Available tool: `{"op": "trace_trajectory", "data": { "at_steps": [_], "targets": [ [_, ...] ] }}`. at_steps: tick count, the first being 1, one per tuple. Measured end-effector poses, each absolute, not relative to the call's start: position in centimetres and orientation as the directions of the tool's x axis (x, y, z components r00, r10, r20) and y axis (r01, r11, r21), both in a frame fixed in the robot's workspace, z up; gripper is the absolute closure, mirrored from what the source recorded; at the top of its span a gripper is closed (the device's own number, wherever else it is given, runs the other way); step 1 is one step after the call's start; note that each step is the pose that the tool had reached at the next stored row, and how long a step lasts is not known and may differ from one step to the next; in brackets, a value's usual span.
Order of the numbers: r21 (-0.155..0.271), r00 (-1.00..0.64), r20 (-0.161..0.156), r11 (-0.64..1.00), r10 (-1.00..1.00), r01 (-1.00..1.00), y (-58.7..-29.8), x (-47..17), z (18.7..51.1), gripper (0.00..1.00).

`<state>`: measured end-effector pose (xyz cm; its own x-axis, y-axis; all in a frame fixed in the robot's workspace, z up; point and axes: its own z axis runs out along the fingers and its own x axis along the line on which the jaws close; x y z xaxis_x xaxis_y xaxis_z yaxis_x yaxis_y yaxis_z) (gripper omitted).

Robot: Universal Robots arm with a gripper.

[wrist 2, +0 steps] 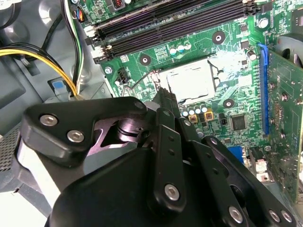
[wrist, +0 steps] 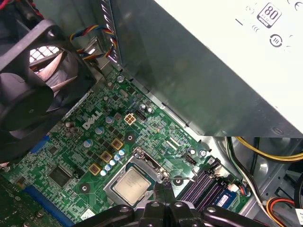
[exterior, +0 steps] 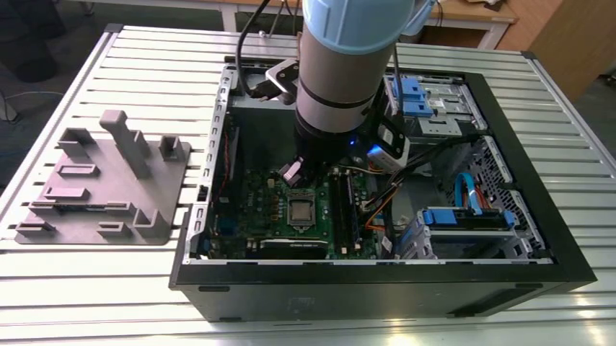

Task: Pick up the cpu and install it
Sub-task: 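Install the first cpu locking lever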

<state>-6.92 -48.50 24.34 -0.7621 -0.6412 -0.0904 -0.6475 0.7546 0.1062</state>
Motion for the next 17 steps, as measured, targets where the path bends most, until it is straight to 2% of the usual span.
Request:
{"op": "trace_trajectory", "data": {
  "at_steps": [17],
  "targets": [
    [0.108, -0.762, -0.092, 0.754, -0.641, -0.647, -48.5, -6.9, 25.5, 0.89]
  ]
}}
